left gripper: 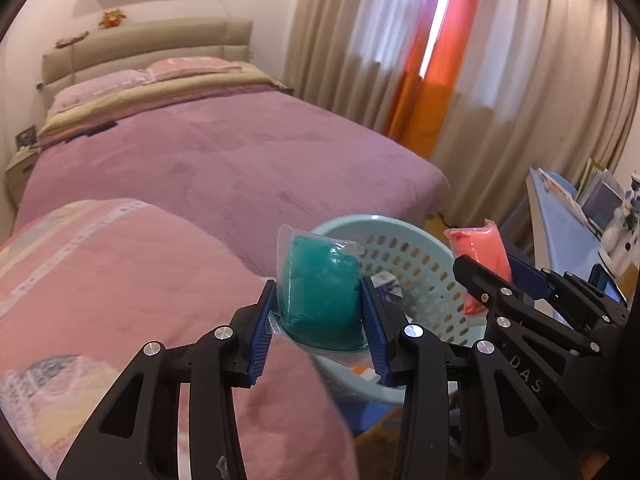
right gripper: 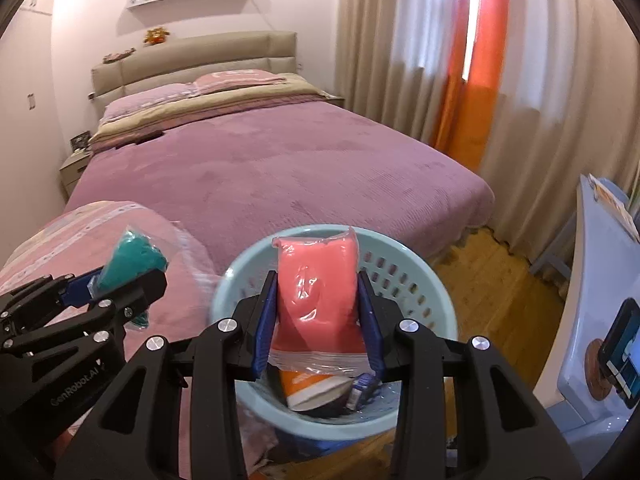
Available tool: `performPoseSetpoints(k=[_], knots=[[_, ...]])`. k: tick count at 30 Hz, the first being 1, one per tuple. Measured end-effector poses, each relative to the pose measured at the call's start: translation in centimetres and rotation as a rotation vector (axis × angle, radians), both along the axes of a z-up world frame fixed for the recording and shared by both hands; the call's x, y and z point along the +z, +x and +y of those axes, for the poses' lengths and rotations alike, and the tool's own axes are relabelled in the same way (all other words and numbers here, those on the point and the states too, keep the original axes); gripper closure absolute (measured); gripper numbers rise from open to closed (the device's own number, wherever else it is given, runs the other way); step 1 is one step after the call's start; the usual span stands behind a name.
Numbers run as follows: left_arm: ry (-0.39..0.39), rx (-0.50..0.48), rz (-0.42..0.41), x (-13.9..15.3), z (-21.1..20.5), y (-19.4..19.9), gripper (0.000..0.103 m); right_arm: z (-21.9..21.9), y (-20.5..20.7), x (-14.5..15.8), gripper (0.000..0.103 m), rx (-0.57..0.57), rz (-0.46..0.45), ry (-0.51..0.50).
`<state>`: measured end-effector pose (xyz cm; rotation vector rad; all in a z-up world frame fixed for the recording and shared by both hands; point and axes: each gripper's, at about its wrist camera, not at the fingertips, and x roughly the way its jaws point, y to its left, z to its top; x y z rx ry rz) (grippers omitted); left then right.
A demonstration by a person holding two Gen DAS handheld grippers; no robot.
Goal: Collect trash
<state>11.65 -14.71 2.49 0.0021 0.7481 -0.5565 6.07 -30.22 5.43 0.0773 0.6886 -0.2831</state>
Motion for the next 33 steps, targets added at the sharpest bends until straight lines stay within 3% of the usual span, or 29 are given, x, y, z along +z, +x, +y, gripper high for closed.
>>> performPoseSetpoints(k=[10,17,20,22,27,33], knots=[[0.056,-0.070,0.042,-2.6,-3.8,1.0,0.063,-3.5,1.8,-2.7,0.068,-0.051,0.066,0.042],[0.085,-0.103,0.052,-3.8,-5.1,1.7,0.060,-6.1,3.3,-4.4,0.068,-0.069,0.116,0.139],[0.109,-0.124,0.034,-3.8,-5.8,2.0,0.040,-7.2,3.8,-5.1,0.060,-0.075,0.141,0.198],[0.106,-0.112,0.034,-3.7,-5.3,2.3,0.023,-8.0,3.4,-5.3,0.047,-0.091,0.135,0.235],[0.073,-0.078,0.025,-2.8,-3.3,1.7,0.018,-8.2,2.2,-4.2,0.046,-0.104,0.103,0.260],[0.035,0.000,-0.056,-0.2,1.1,-0.9,0.015,-5.3,0.2,-2.0,0.046,-0.057,0.067,0.212]])
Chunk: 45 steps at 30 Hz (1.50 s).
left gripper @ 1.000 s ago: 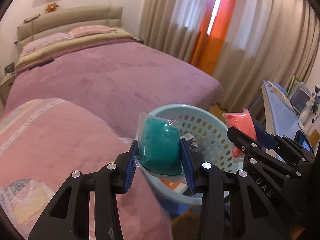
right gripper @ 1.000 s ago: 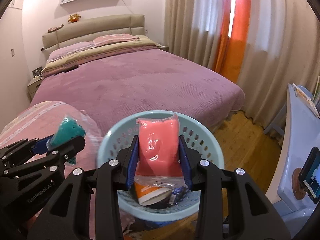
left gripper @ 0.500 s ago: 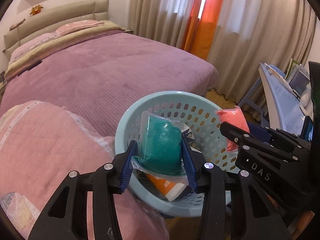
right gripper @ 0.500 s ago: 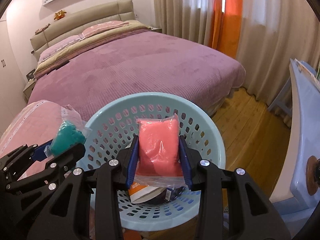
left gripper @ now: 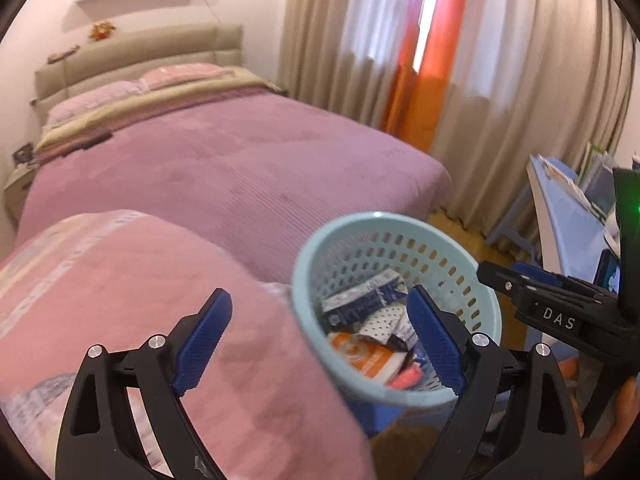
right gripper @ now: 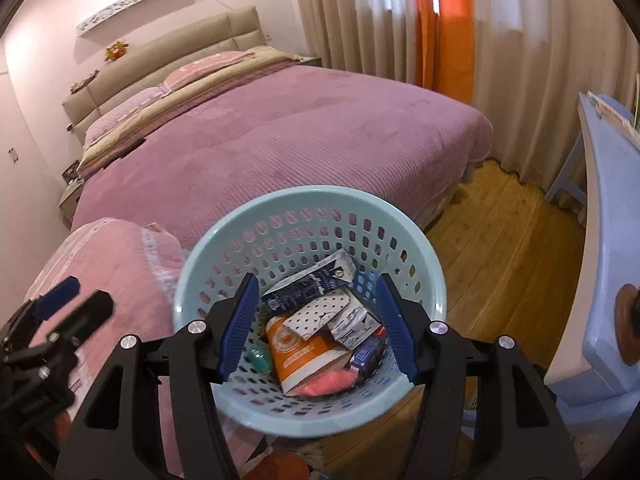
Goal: Collect trash
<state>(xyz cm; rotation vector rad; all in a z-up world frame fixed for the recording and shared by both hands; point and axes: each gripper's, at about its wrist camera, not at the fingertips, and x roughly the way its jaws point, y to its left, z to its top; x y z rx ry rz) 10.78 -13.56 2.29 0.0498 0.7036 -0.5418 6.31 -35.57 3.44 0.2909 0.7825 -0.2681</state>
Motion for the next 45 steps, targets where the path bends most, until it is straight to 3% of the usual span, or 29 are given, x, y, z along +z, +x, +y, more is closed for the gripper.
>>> performPoseSetpoints(k=[7,12,20,24,33,45], knots=[[0.039,0.152,-0.170,1.5,6.2,-5.3,0.008,6.0,-3.2,1.8,0.041,0.065,-0.104,-0.087],[0.101,0.248,-0.215,0.2,9.1,-7.6,0.008,9.6,-5.3,1.6,0.041,0.074,-0.205,-0.175],[0.089,0.332,-0.302,-1.4,11.5,-10.8,0.008,13.3,-7.2,-0.4,0.041,0.092,-0.286,-0.202],[0.064,0.312,-0.310,-1.5,11.9,-10.9,0.007,13.7,-7.0,-1.0,0.041,0.092,-0.268,-0.215],[0.027,0.319,-0.218,-2.4,12.9,-9.5,0.007,13.3,-6.7,-1.4,0.041,0.078,-0.250,-0.223],[0.038,0.321,-0.222,-2.6,12.4,-9.7,0.007,13.2,-6.7,-1.5,0.041,0.094,-0.253,-0.216]])
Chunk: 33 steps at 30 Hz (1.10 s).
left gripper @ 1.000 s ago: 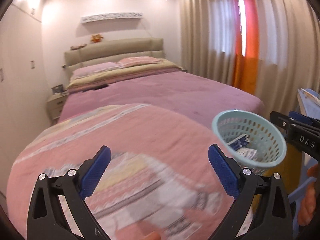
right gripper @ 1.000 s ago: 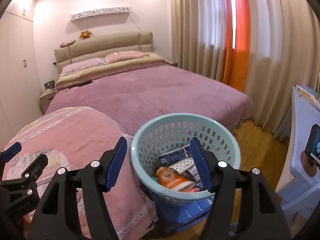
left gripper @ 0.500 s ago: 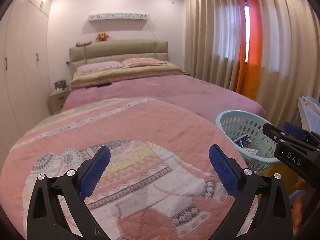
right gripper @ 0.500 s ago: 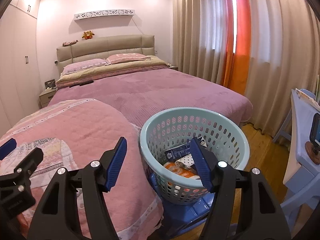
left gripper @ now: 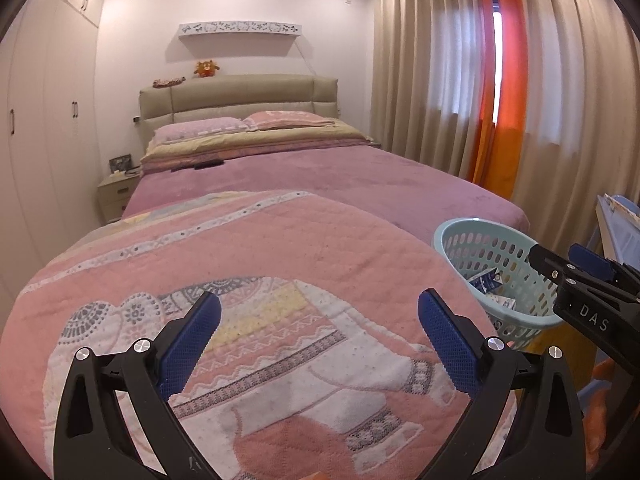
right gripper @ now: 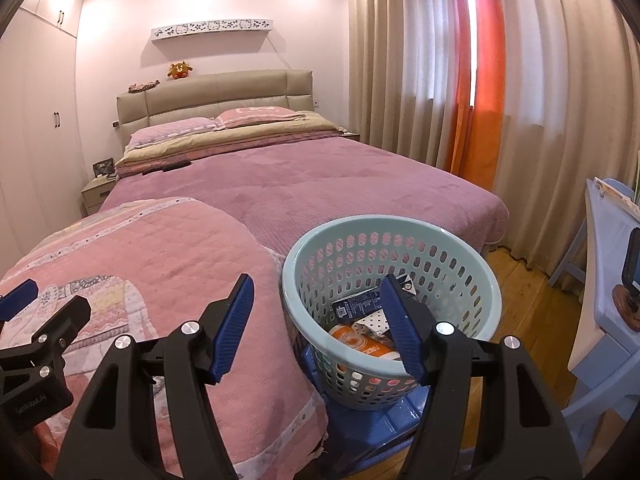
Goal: Collect trash
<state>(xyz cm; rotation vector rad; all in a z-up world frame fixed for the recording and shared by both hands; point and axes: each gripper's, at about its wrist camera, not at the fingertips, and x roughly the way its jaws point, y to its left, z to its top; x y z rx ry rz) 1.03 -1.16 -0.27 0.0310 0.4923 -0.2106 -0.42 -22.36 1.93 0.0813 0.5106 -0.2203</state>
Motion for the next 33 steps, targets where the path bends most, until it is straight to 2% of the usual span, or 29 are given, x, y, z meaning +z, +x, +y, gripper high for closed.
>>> performPoseSetpoints(k=[33], knots=[[-0.001,0.001,0.008,0.03,-0.10,0.22,0.007,0.43,0.39,-0.33,0.041,0.022,0.021,0.009]])
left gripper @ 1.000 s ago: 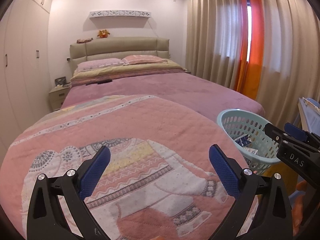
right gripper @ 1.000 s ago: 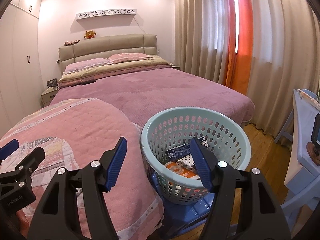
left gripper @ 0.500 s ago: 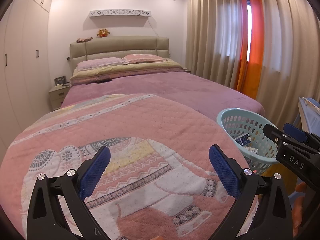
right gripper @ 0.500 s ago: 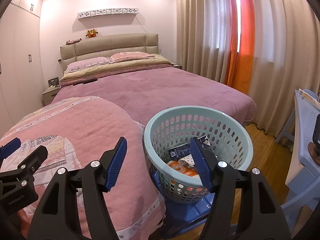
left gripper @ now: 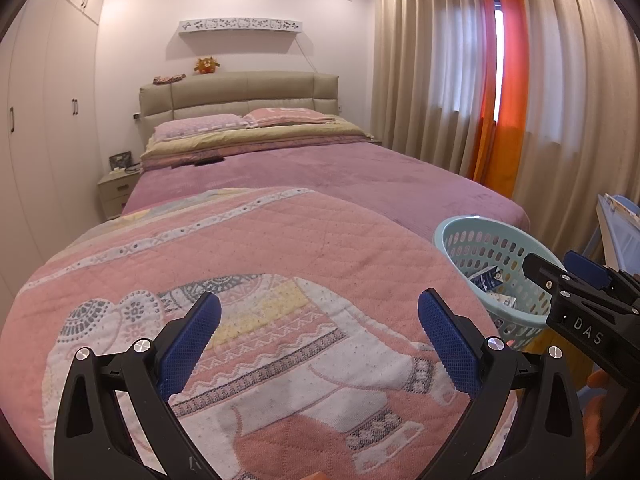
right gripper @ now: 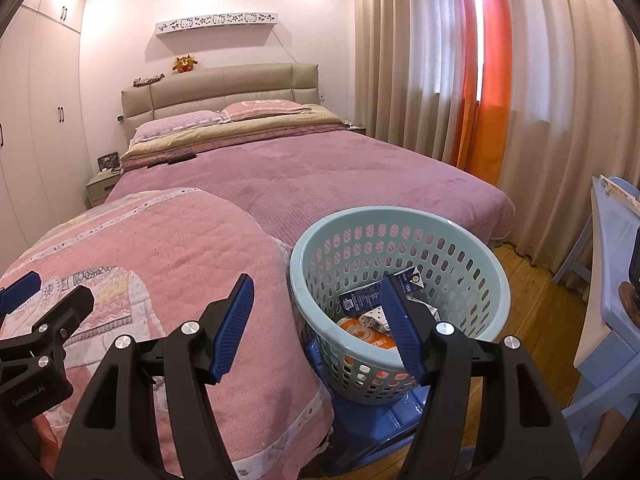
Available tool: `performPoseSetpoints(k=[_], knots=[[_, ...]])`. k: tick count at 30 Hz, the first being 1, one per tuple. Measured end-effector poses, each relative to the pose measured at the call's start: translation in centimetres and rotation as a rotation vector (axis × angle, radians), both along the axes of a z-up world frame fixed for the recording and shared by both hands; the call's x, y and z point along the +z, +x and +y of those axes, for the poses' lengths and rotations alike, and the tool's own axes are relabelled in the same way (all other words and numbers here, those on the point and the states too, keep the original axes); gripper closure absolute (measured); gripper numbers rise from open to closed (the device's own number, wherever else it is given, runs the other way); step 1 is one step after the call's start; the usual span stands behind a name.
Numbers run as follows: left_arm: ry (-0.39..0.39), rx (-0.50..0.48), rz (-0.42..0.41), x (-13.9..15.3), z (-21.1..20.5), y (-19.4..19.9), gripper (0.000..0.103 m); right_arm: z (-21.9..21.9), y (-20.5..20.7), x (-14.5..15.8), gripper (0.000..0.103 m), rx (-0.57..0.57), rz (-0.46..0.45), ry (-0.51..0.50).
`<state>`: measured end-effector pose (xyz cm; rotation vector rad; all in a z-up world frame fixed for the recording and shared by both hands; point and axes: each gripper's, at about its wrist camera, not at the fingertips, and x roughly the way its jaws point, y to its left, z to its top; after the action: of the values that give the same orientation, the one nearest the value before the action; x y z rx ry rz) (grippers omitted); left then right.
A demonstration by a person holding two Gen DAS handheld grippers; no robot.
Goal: Collect trash
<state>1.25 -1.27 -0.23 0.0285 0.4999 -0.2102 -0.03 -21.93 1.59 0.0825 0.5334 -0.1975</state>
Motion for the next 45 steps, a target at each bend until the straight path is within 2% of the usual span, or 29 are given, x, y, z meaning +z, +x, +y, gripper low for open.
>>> performPoseSetpoints(k=[45], knots=[[0.002,0.002,-0.006,0.12,0.22,-0.03,0.007,0.20,0.14,-0.14,0.041,0.015,-0.002,-0.003]])
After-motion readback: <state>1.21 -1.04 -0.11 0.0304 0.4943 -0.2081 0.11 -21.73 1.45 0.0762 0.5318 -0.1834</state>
